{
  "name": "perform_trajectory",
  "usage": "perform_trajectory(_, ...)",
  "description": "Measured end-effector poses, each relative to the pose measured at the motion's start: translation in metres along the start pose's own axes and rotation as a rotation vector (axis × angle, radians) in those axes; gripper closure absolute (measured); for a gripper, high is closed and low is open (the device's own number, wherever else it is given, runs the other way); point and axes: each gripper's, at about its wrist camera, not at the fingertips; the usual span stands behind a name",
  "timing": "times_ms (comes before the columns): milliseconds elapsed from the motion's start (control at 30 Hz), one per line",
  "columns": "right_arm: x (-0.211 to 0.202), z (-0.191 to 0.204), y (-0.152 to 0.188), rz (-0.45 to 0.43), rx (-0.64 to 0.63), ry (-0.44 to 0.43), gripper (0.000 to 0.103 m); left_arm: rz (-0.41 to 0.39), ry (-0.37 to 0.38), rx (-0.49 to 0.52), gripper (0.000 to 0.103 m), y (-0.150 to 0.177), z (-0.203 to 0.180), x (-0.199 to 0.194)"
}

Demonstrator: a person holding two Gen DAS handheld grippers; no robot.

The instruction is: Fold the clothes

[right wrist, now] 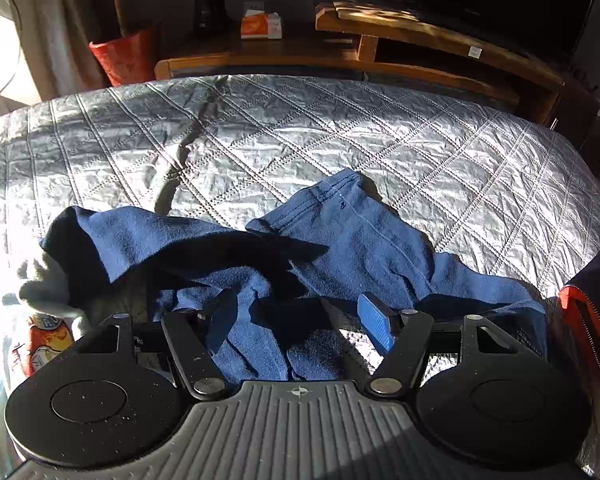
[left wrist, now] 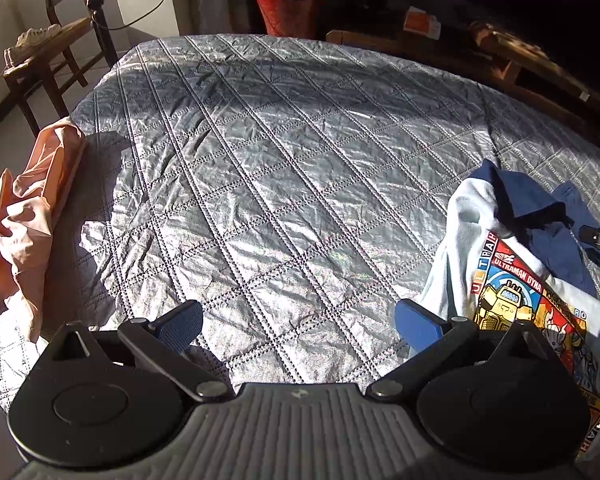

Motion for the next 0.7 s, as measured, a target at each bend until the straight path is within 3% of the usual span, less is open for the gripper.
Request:
perform_trajectory(100,0.016,0.015,0.005,0.002,-0.121,0.087,0.018,0.005,0.002,-0.009,0.001,0.000,0.002,0.001)
perform_trajectory(133,0.015,0.013,0.005,-0.004,-0.108,0.064,0.024,0.006,0.001,-0.015,0.001,0.000,0.003,0.001)
perform_trajectory(167,0.014,0.011,0.006,-0.010,-0.093,0.038,0.071,0.006,0.001,-0.020,0.001,0.000,0.004,0.001)
perform_trajectory(200,0.015,0.009,0.003,-0.008,-0.052,-0.022,0.100,0.006,0.001,-0.025,0.001,0.000,0.005,0.001)
perform_trajectory(267,0.012,0.014,0.001,-0.037,-0.069,-0.001,0.100,0.006,0.003,-0.031,0.001,0.000,0.006,0.001)
perform_trajectory(367,-0.003,0.017,-0.016,-0.137,-0.019,-0.071,0.100,0.006,0.004,-0.040,0.001,-0.001,0.007,0.001)
perform_trajectory(433,-0.025,0.028,-0.037,-0.255,-0.038,-0.107,0.100,0.004,-0.002,-0.044,0.001,-0.001,0.008,0.000)
perform_trajectory(567,-0.107,0.077,-0.062,-0.682,-0.260,-0.215,0.100,-0.012,-0.031,-0.080,0.001,-0.002,0.013,-0.001)
perform_trajectory(667,-0.144,0.099,-0.065,-0.869,-0.317,-0.203,0.097,-0.020,-0.052,-0.119,0.001,-0.004,0.020,-0.002)
perform_trajectory(700,-0.144,0.098,-0.068,-0.860,-0.281,-0.190,0.094,-0.022,-0.057,-0.131,0.001,-0.004,0.022,-0.002)
Point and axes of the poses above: each gripper's, at about its wrist camera, not at the fingertips, and x roughly the way its jaws point, z to its left, y to its underside, and after that the axes turned 2 degrees about y, right-handed
